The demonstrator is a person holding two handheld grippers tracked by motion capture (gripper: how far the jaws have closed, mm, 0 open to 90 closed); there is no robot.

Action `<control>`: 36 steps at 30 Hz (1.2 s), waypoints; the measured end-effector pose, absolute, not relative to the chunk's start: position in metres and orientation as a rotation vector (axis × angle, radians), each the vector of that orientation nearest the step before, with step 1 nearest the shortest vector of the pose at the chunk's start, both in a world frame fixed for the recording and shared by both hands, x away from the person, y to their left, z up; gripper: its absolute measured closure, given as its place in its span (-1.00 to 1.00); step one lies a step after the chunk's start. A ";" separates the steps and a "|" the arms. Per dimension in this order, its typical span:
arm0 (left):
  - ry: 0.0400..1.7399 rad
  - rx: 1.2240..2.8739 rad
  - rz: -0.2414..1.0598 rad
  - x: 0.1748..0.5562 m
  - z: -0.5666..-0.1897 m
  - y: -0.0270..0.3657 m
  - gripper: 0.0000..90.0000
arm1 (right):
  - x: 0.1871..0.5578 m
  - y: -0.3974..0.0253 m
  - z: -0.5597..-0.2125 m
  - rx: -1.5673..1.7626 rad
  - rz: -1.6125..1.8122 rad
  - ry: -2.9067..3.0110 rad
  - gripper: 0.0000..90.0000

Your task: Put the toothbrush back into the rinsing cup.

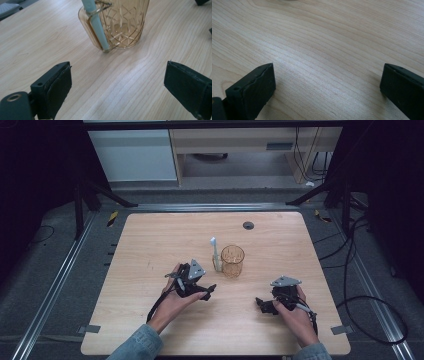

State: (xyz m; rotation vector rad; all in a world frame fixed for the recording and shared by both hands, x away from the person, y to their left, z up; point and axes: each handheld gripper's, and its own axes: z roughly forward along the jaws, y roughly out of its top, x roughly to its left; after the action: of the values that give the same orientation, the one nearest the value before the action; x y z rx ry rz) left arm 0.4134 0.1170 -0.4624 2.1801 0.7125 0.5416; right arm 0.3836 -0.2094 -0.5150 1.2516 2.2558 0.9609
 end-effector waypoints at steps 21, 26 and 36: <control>0.768 2.254 0.540 0.409 -0.467 0.155 -0.84 | 0.383 -0.209 -0.515 1.253 0.963 2.255 -0.99; 0.784 2.260 0.543 0.409 -0.467 0.163 -0.84 | 0.383 -0.209 -0.515 1.253 0.963 2.255 -0.99; 0.840 2.264 0.560 0.410 -0.466 0.192 -0.84 | 0.384 -0.209 -0.515 1.252 0.963 2.255 -0.99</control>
State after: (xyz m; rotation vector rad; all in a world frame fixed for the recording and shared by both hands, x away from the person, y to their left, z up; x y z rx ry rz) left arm 0.4096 0.1917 -0.4661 2.2641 0.8404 0.5602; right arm 0.3835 -0.2092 -0.5150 1.2525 2.2554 0.9626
